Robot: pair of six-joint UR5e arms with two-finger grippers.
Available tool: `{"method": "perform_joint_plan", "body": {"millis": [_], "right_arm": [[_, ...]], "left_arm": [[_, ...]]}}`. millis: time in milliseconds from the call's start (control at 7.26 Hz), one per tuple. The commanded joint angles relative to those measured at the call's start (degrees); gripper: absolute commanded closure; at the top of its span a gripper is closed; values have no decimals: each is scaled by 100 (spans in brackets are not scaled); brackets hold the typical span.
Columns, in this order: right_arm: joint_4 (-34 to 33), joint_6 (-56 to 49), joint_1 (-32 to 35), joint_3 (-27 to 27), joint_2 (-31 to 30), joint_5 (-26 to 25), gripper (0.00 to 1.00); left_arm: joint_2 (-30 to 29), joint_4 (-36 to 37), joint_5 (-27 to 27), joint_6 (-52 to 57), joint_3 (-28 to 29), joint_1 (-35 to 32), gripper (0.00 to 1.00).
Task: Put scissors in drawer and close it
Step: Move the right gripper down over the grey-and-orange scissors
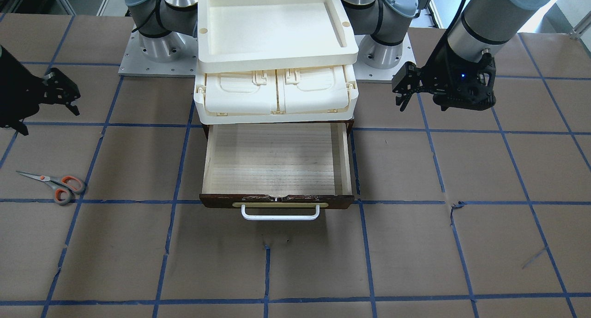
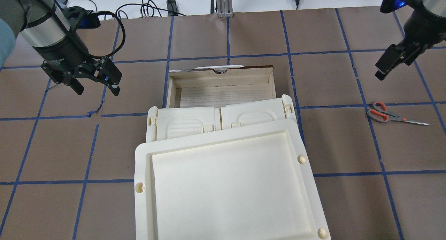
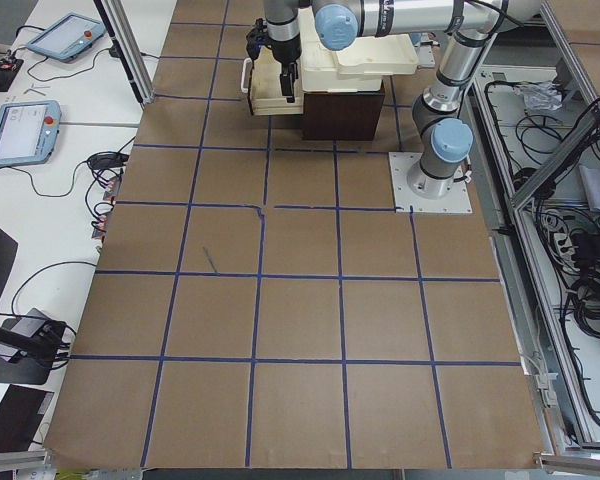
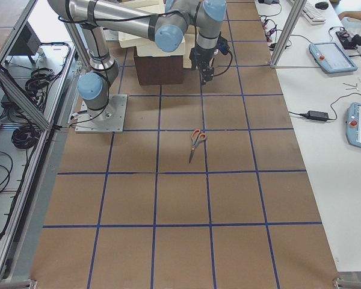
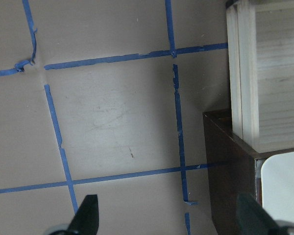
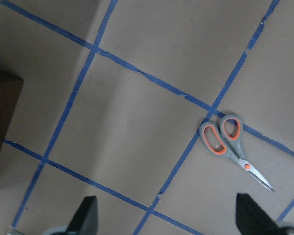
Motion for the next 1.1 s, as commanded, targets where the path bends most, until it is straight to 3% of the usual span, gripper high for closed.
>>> {"method": "perform_joint_plan", "body": {"millis": [0, 275, 551, 964], "right_arm": [[-1515, -2269, -683, 972, 85, -32, 0], [-2974, -4322, -1385, 1475, 724, 74, 0], [-4382, -6318, -1791, 1906, 1331, 696, 0], [-4405, -6539, -1845, 2336, 1466, 698, 1]], "left_arm": [[0, 312, 16, -399, 18, -78, 0], [18, 339, -142, -464, 246, -113, 0], [-8, 374, -257, -472, 159, -113, 0], [0, 356, -239, -419, 115, -270, 0]]}}
